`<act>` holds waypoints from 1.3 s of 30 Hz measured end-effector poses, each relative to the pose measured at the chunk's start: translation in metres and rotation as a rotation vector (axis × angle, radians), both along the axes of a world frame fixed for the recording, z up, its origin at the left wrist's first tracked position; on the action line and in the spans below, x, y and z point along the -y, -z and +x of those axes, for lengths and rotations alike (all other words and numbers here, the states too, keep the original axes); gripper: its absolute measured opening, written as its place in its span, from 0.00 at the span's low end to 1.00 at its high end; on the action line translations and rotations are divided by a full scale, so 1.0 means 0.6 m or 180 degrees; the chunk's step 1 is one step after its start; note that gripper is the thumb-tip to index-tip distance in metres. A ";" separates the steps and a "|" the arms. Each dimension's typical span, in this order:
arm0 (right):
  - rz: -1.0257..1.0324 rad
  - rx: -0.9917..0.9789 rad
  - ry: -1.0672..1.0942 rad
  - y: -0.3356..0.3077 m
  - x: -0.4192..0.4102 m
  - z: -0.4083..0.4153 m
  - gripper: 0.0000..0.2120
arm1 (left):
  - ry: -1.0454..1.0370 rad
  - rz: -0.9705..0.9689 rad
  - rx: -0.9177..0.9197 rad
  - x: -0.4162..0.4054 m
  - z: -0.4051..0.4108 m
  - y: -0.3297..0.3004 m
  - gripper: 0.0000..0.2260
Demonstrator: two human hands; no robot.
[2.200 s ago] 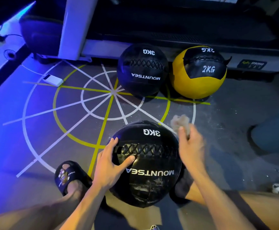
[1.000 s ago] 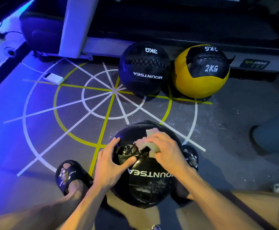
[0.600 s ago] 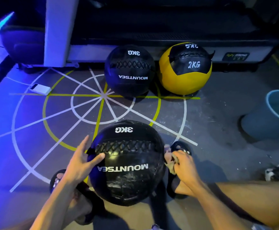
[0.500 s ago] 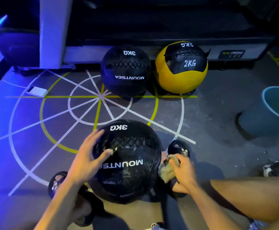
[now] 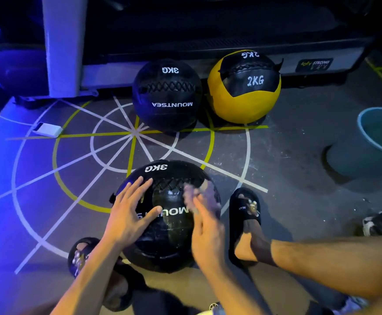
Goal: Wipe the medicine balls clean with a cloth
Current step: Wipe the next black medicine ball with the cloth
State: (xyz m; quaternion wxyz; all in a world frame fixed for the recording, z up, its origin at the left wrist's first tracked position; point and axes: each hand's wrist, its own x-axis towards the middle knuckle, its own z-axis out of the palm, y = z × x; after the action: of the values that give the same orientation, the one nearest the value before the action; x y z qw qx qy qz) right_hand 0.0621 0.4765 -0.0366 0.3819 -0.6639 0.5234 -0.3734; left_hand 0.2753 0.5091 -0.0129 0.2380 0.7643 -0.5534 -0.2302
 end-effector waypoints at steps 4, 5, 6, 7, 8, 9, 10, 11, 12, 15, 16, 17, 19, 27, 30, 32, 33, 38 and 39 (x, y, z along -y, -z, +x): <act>-0.0874 -0.0157 -0.1260 0.010 -0.025 -0.007 0.28 | 0.0079 -0.0084 0.0090 0.016 -0.008 0.007 0.35; -0.0960 -0.0257 -0.1271 0.017 -0.008 -0.017 0.27 | 0.0092 -0.0055 0.0114 0.019 -0.010 0.007 0.35; -0.0907 -0.0285 -0.1147 0.027 0.013 -0.029 0.27 | 0.0090 -0.0008 0.0123 0.022 -0.012 0.005 0.35; -0.0719 -0.0268 -0.0897 0.036 0.032 -0.044 0.26 | 0.0069 0.0040 0.0124 0.025 -0.013 0.002 0.36; -0.0404 -0.0258 -0.0540 0.043 0.053 -0.059 0.23 | 0.0043 0.0081 0.0124 0.028 -0.015 0.000 0.37; -0.0014 -0.0298 -0.0132 0.047 0.069 -0.072 0.20 | 0.0026 0.0097 0.0125 0.030 -0.017 -0.002 0.38; 0.0378 -0.0397 0.0265 0.050 0.079 -0.078 0.15 | 0.0017 0.0091 0.0122 0.031 -0.020 -0.003 0.38; 0.0650 -0.0463 0.0535 0.051 0.082 -0.076 0.11 | 0.0017 0.0078 0.0114 0.032 -0.023 -0.004 0.38; 0.0708 -0.0509 0.0682 0.050 0.076 -0.066 0.10 | 0.0016 0.0076 0.0104 0.033 -0.025 -0.004 0.38; 0.0213 -0.0227 0.0596 0.014 0.025 -0.009 0.13 | 0.0021 0.0112 0.0107 0.036 -0.029 -0.005 0.38; -0.0016 -0.0114 0.0306 -0.005 0.004 0.011 0.13 | 0.0034 0.0120 0.0109 0.035 -0.028 -0.005 0.37; -0.0145 0.0009 -0.0074 -0.020 -0.018 0.029 0.13 | 0.0051 0.0139 0.0090 0.035 -0.026 -0.007 0.36; -0.0274 0.0139 -0.0687 -0.035 -0.043 0.041 0.18 | 0.0093 0.0230 0.0006 0.035 -0.019 -0.011 0.37; 0.1318 0.1014 0.1407 -0.025 0.094 -0.122 0.09 | -0.0096 0.0301 -0.0320 0.016 0.075 -0.025 0.33; 0.1415 0.0884 0.1643 0.001 0.118 -0.152 0.10 | -0.0194 0.0567 -0.0546 -0.003 0.084 -0.007 0.28; 0.1406 0.0625 0.1306 -0.001 0.107 -0.125 0.12 | -0.0343 0.0534 -0.0775 -0.004 0.074 -0.002 0.26; 0.1406 0.0493 0.1032 -0.004 0.095 -0.104 0.08 | -0.0361 0.0484 -0.0771 -0.001 0.069 -0.002 0.26; 0.1244 -0.0036 0.0823 0.006 0.052 -0.048 0.09 | -0.0428 0.0388 -0.0431 0.015 0.039 0.000 0.29; 0.1086 -0.0122 0.0879 0.007 0.045 -0.042 0.09 | -0.0458 0.0393 -0.0373 0.020 0.032 0.000 0.29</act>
State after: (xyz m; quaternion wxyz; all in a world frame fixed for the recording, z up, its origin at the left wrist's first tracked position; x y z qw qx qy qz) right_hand 0.0368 0.4495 -0.0407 0.4240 -0.5187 0.6721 -0.3155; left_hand 0.2946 0.4973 -0.0130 0.2383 0.8005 -0.4670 -0.2904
